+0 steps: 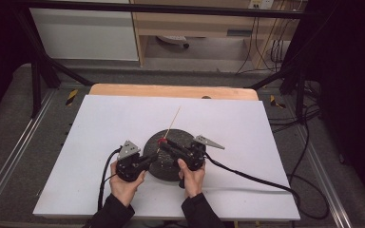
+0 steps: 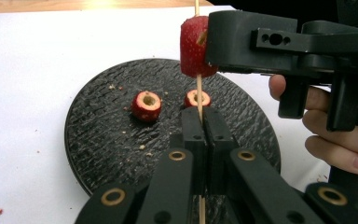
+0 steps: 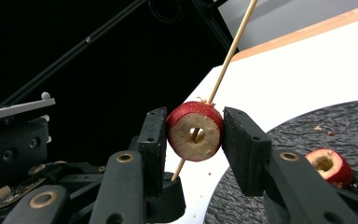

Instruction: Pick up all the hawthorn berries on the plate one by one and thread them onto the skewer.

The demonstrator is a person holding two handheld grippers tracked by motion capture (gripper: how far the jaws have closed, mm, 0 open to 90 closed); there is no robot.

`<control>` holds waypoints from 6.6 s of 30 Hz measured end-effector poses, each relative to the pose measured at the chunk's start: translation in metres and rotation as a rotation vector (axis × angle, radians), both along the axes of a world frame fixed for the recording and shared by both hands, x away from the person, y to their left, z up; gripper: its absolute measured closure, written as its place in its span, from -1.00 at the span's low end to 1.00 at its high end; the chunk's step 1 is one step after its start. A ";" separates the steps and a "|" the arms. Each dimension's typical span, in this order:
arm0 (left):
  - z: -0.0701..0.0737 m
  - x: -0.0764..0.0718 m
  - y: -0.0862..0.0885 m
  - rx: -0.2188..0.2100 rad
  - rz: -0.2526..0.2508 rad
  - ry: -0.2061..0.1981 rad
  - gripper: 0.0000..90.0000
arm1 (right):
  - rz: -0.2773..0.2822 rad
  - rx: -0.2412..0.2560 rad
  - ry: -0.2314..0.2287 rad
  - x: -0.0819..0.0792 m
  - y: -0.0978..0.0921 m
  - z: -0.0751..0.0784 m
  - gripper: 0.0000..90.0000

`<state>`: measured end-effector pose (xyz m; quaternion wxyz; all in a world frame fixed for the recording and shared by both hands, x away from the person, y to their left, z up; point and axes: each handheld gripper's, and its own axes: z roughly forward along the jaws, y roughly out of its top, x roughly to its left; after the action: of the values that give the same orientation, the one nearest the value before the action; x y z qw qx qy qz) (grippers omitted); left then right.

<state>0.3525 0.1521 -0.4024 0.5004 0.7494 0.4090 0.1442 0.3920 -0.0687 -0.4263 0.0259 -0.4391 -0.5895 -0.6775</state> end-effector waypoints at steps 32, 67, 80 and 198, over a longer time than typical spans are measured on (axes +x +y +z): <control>-0.024 -0.035 0.081 0.125 -0.078 -0.005 0.97 | 0.190 -0.672 0.020 0.027 -0.036 0.025 -0.79; -0.031 -0.037 0.089 0.136 -0.093 0.007 0.97 | 0.421 -1.127 0.132 0.087 0.000 0.026 -0.25; -0.032 -0.037 0.089 0.136 -0.094 0.009 0.97 | 0.478 -1.177 0.201 0.101 0.006 0.022 0.13; -0.029 -0.053 0.066 0.022 0.002 -0.072 0.97 | -0.080 0.151 0.028 0.028 -0.021 0.029 0.39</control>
<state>0.2997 0.2180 -0.4313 0.5062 0.7488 0.3899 0.1761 0.4196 -0.0897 -0.3970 0.0400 -0.4686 -0.5183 -0.7142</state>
